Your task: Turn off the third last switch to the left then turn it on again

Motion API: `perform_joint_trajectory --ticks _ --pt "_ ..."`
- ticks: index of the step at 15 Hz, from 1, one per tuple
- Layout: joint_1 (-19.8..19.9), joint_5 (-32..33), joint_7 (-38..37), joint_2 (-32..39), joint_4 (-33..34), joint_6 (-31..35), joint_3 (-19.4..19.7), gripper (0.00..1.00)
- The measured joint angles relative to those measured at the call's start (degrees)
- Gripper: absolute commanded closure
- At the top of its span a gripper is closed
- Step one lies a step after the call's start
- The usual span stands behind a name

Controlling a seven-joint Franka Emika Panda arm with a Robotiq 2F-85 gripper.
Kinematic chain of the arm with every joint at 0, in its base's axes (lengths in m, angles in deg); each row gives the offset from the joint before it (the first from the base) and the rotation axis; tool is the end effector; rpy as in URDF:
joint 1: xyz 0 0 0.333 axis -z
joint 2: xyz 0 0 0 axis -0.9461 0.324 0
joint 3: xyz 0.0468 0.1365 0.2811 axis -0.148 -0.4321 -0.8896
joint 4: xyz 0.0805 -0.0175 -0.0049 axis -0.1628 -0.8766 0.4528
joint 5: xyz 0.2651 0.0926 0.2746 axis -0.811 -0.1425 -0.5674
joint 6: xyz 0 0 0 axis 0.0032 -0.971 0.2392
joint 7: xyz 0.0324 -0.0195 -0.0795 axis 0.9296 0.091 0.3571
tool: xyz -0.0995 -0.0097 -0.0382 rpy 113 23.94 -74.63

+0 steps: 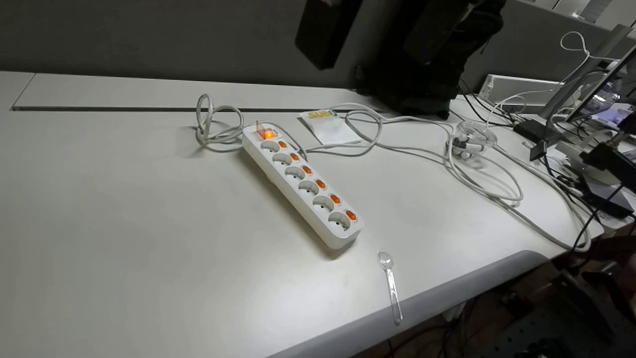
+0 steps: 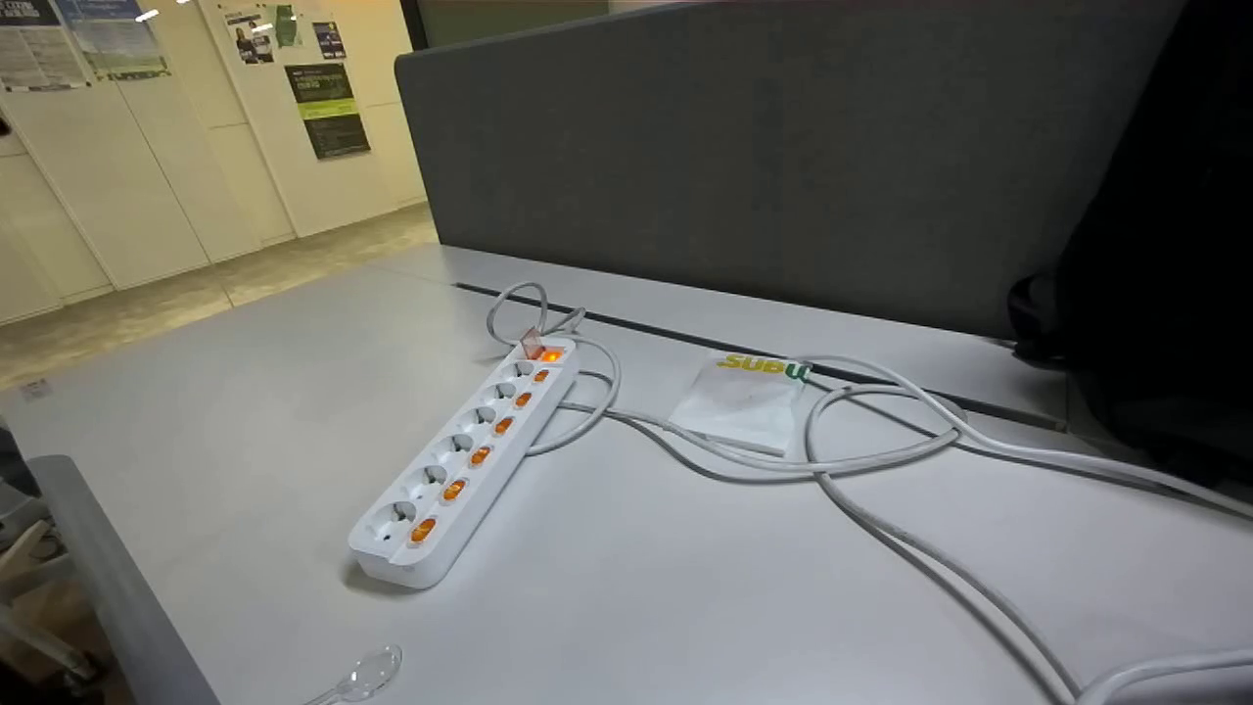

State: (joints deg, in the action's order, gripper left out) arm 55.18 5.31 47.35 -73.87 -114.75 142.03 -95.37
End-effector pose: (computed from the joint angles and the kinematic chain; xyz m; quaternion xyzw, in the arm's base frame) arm 0.2825 0.1553 0.4340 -0.9817 -0.1544 -0.1078 0.0281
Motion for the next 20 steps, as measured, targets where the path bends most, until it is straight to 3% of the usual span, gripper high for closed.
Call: perform_joint_trajectory --ticks 3,4,5,10,15,20 --pt "3.0 0.0 -0.2 0.3 0.3 2.5 2.2 0.00" --pt "4.7 0.0 -0.3 0.6 0.3 3.8 3.2 0.25" --pt "6.6 0.1 -0.4 1.2 0.3 5.3 4.2 0.26" --pt "15.8 1.8 -3.0 7.1 0.7 13.9 6.3 0.62" --pt "19.6 5.1 -8.4 16.2 2.1 20.6 5.0 0.95" --pt "19.4 5.7 -11.2 26.8 4.5 27.2 4.1 1.00"
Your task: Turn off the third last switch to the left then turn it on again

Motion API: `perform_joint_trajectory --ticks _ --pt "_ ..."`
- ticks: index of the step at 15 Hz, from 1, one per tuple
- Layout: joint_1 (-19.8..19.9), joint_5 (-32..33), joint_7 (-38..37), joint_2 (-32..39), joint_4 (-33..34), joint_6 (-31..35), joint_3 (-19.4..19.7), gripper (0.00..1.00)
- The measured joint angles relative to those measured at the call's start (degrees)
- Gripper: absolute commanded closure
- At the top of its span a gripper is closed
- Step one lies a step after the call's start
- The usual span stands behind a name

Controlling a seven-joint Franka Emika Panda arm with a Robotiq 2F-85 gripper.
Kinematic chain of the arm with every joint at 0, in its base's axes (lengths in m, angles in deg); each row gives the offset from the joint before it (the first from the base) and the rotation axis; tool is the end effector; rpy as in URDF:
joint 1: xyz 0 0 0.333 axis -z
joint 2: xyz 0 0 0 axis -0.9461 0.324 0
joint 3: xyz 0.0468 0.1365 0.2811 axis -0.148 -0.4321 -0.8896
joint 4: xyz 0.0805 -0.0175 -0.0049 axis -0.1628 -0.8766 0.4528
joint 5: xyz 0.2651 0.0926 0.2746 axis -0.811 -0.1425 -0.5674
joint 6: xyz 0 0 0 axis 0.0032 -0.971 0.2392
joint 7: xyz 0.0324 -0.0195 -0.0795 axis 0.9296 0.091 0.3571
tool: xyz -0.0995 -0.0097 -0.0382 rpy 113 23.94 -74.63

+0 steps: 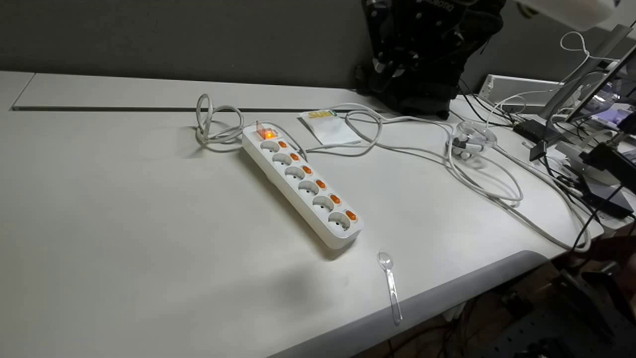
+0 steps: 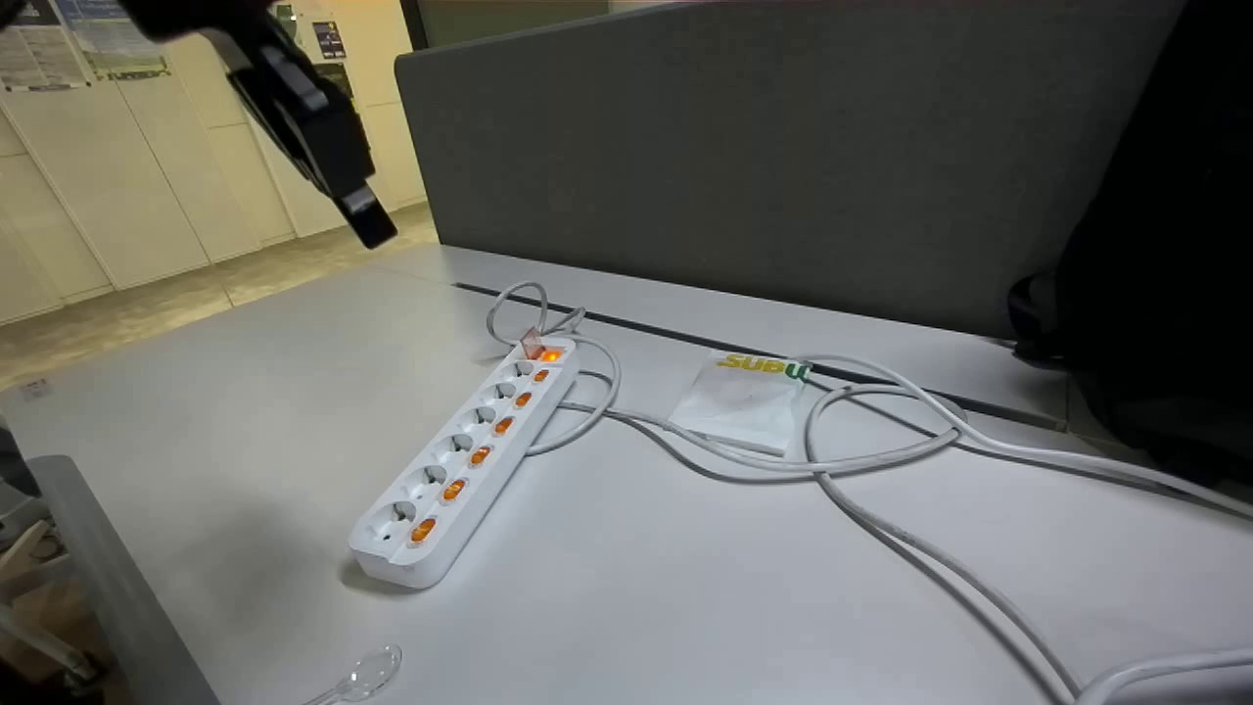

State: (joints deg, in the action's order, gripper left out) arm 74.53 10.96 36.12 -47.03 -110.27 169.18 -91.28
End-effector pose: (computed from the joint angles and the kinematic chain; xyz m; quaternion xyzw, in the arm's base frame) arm 0.4076 0.0321 0.3569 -0.9819 0.1089 -0.1527 0.0256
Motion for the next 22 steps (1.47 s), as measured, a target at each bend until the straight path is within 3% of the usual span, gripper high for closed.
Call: perform_joint_trajectory --ticks 3,13,17,22 --pt "-0.8 -0.2 -0.3 6.6 2.0 3.1 0.2 0.99" --pt "-2.5 -1.0 1.8 7.1 2.0 3.0 1.8 1.00" --pt "-5.1 -4.7 7.3 12.4 4.7 0.7 4.2 1.00" --pt "-4.8 -2.0 7.1 19.7 9.9 -4.0 5.0 1.00"
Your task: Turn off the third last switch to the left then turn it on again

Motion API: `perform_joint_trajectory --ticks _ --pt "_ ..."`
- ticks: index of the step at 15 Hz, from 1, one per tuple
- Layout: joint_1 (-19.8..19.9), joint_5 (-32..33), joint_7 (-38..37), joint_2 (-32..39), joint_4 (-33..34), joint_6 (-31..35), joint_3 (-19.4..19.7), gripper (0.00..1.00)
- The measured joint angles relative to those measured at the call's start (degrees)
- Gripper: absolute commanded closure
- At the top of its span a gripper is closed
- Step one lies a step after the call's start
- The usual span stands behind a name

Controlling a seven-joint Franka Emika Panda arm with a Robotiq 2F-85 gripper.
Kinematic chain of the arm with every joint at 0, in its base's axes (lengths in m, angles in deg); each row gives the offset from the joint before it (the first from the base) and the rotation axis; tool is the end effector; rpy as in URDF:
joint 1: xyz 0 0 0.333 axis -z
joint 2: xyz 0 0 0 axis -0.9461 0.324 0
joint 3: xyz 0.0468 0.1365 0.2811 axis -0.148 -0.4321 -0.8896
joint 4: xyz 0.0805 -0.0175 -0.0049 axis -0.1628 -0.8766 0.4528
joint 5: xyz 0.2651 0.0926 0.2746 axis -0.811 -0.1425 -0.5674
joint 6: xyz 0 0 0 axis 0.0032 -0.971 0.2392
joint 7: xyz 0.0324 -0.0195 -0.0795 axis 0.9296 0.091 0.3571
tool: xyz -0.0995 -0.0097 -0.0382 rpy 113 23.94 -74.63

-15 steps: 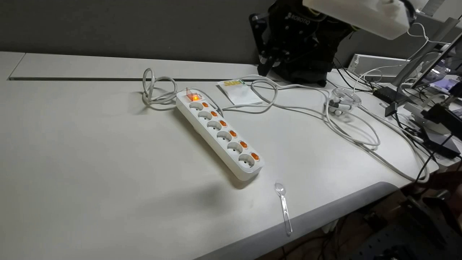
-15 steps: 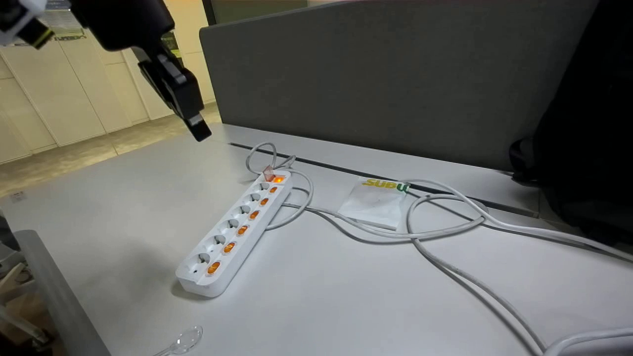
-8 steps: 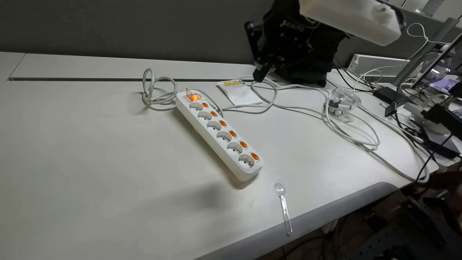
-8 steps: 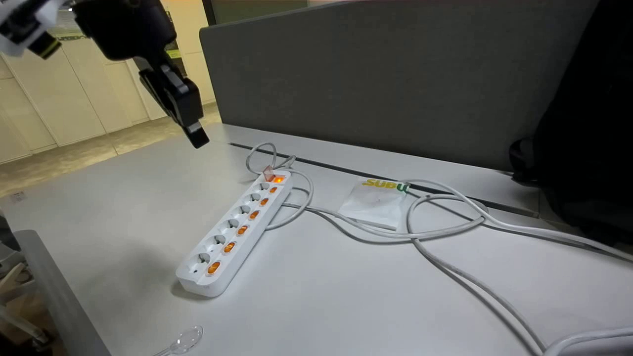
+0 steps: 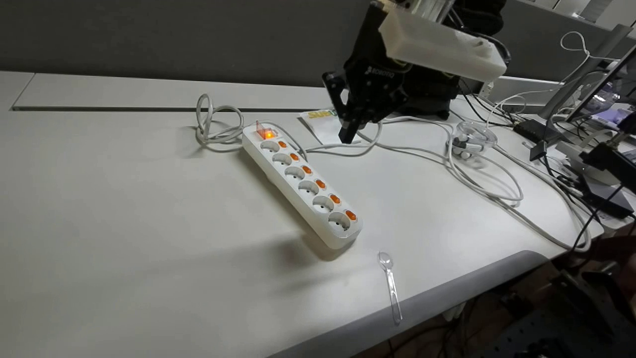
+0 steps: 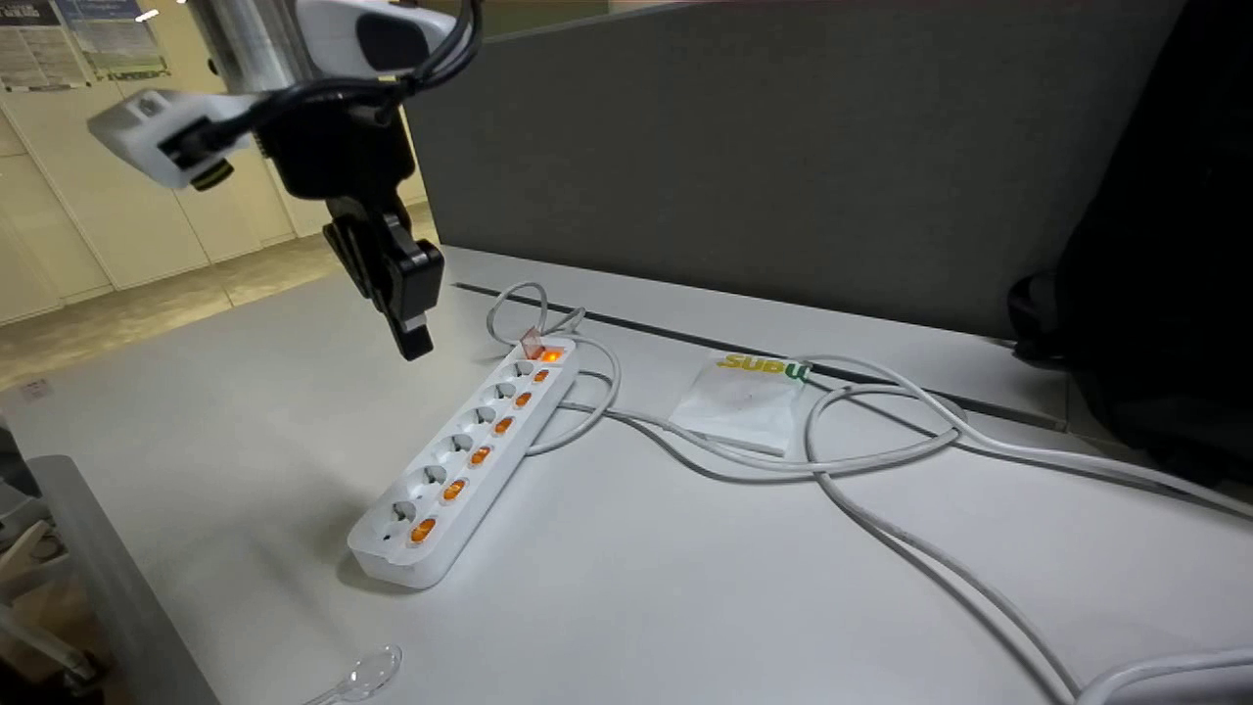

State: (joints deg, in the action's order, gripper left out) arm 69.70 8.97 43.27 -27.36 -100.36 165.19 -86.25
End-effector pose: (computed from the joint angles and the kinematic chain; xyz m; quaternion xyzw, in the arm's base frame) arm 0.4544 0.0373 0.2724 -0.9967 0.0650 -0.0329 0.0371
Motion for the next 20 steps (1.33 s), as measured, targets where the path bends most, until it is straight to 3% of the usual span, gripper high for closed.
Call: perform_joint_trajectory --ticks 7,11,20 --pt "-0.8 6.5 -2.8 7.5 5.0 -4.2 0.3 1.00" --pt "-2.9 14.1 -7.9 10.3 5.2 -0.9 1.3 0.99" --pt "-3.2 14.5 -7.9 11.1 5.1 0.6 1.6 1.00"
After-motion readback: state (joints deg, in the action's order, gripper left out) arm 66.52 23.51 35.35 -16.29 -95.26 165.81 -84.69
